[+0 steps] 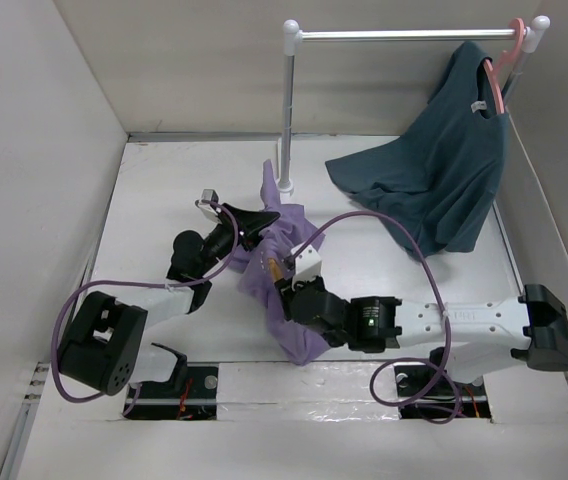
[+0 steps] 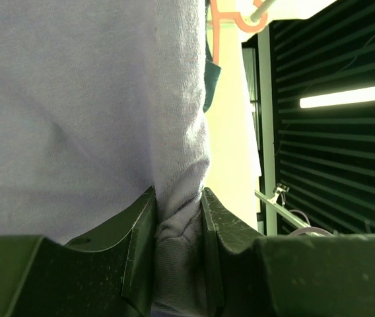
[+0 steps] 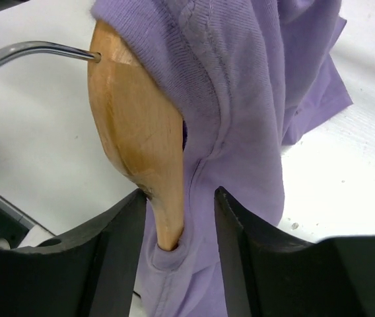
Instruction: Place the t-shirt on the hanger
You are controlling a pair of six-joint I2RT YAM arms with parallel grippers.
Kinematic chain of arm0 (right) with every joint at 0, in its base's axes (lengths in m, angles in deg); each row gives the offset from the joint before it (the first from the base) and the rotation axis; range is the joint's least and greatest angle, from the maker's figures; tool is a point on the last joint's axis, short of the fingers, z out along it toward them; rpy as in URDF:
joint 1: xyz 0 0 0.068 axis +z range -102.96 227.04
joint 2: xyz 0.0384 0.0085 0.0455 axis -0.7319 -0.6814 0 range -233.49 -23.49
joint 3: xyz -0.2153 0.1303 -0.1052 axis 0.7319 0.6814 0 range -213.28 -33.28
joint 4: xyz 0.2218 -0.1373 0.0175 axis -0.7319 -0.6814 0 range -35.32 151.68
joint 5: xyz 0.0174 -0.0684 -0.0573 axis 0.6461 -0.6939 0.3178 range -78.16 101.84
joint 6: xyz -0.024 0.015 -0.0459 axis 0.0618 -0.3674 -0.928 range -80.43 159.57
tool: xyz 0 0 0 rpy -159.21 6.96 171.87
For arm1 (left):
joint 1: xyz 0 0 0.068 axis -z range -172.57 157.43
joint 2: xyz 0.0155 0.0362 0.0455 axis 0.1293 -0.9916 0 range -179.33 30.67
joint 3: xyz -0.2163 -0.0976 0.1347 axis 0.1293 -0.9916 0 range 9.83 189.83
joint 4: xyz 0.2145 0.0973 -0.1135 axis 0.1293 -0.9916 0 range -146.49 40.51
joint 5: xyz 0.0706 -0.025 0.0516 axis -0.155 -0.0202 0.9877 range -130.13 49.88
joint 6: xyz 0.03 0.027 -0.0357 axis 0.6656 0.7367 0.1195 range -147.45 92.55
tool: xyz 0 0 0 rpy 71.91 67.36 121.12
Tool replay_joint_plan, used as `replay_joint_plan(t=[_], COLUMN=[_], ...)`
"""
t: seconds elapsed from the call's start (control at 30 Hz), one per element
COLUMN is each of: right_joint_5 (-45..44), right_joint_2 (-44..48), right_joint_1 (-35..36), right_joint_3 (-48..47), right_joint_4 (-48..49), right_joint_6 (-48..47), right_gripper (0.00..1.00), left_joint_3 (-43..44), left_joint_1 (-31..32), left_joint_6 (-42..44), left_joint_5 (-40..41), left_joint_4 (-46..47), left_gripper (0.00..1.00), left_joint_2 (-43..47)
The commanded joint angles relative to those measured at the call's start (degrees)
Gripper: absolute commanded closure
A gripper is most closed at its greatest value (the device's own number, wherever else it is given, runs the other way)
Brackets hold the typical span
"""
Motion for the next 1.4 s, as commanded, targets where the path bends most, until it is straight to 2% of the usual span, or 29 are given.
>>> replay_joint_plan(t=[0.0,0.1,0.13,0.33,0.43,0.47,0.5,0.57,0.67,0.7,0.73,0.77,0.87,0.97,1.03,1.13,1.23,1.37], right_joint_5=[-5.5,-4.8,-5.3,-10.0,-12.1,-12.6,-12.8,-13.0,-10.5,-7.8,-6.2,-4.3,3.1,9.6,14.4,18.0,21.0,24.5], right_joint_2=[-1.0,-3.4,-4.9,-6.6,-7.5,-7.9,-8.0,-7.3,-3.3,-1.0,0.2,1.3,5.2,8.5,10.1,13.9,17.7,20.9], right_joint_1=[0.8,0.8,0.8,0.8,0.8,0.8,0.8,0.8,0.8,0.8,0.8,0.8,-0.5,-2.7,-4.1,-6.6,-9.5,-12.6], right_joint_3=[-2.9,-3.6,-4.0,-4.9,-5.7,-5.9,-6.1,-6.4,-4.5,-4.4,-4.4,-4.3,-4.3,-3.6,-2.5,-1.3,-0.1,-0.1], right_joint_4=[0.5,3.2,2.6,4.1,3.5,3.2,3.0,1.6,2.8,2.5,1.9,1.2,-1.3,-2.7,-3.3,-4.0,-4.8,-5.9], right_joint_6=[0.1,-1.0,-0.7,-1.1,-1.3,-1.5,-1.7,-1.0,-1.4,-2.3,-2.7,-3.1,-3.5,-3.9,-3.7,-4.1,-4.5,-5.6], right_gripper=[0.48,0.5,0.54,0.67,0.68,0.71,0.78,0.99,1.0,1.0,1.0,1.0,1.0,1.0,1.0,1.0,1.0,1.0], left_joint_3=[0.8,0.5,0.5,0.1,0.1,-0.1,-0.1,-0.2,0.3,0.6,1.1,1.6,3.1,7.0,10.4,14.2,17.9,19.3], left_joint_1=[0.4,0.4,0.4,0.4,0.4,0.4,0.4,0.4,-0.3,-0.3,-0.3,-0.9,-2.5,-2.5,-2.5,-2.5,-2.5,-2.5], left_joint_6=[1.1,0.9,1.0,1.4,1.1,1.0,1.1,1.3,2.3,3.9,5.2,6.7,12.3,22.6,30.0,36.1,42.9,46.8], left_joint_5=[0.2,0.2,0.4,0.5,0.1,0.1,0.2,0.0,-2.5,-2.7,-3.0,-3.4,-2.9,1.5,5.7,10.9,15.9,20.7], left_joint_4=[7.8,8.4,8.3,7.1,7.7,7.9,8.0,7.8,8.4,7.2,5.8,4.3,-1.4,-14.4,-23.6,-33.2,-41.9,-46.6], left_gripper=[1.0,1.0,1.0,1.0,1.0,1.0,1.0,1.0,1.0,0.96,0.87,0.71,0.53,0.44,0.42,0.39,0.38,0.35], left_joint_2=[3.2,3.0,3.0,3.7,3.5,3.6,3.7,3.4,2.8,3.0,3.0,3.6,6.6,11.9,14.7,19.9,22.5,24.5])
